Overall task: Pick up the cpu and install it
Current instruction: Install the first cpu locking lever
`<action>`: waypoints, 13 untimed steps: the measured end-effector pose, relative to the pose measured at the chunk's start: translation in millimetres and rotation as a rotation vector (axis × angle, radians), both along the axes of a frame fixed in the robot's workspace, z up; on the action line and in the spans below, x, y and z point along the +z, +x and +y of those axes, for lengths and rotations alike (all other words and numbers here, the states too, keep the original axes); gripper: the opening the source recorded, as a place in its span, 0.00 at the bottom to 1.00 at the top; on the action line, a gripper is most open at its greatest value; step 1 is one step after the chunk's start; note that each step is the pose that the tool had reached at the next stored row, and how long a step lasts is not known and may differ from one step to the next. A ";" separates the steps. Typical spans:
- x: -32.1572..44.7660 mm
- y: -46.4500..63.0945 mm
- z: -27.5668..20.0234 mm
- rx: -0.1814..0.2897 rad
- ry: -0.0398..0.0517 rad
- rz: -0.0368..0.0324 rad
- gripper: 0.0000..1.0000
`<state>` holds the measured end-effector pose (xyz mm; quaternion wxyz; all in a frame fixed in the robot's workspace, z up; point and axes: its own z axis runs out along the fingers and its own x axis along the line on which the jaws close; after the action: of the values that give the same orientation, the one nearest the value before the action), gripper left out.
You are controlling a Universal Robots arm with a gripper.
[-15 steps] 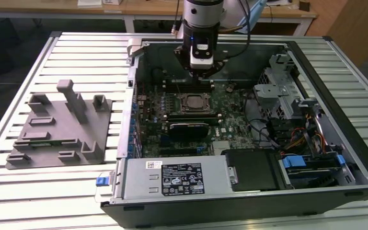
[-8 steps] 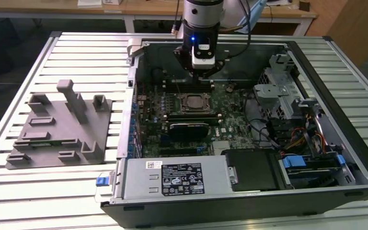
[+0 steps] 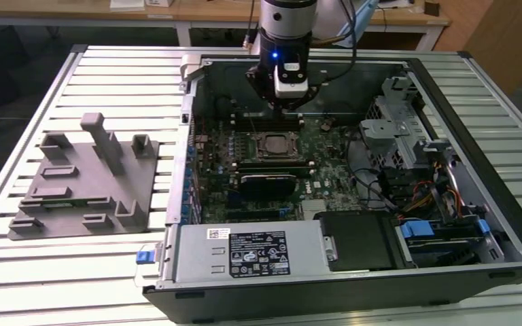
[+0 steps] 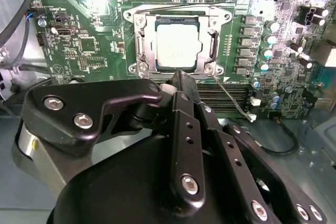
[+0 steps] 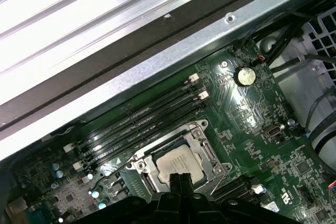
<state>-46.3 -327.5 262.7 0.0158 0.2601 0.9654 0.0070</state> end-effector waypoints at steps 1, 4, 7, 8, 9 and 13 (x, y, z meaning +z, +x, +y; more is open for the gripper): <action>0.0 0.0 0.0 0.005 0.0000 0.0000 0.11; 0.0 0.0 0.0 0.023 0.0000 0.0000 0.11; 0.0 0.0 0.0 0.042 0.0000 0.0000 0.11; 0.0 0.0 0.0 0.048 0.0000 0.0000 0.11; 0.0 0.0 0.0 0.054 0.0000 0.0000 0.11; 0.0 0.0 0.0 0.076 0.0000 0.0000 0.11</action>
<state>-46.3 -327.5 262.7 0.0156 0.2233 0.9746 0.0076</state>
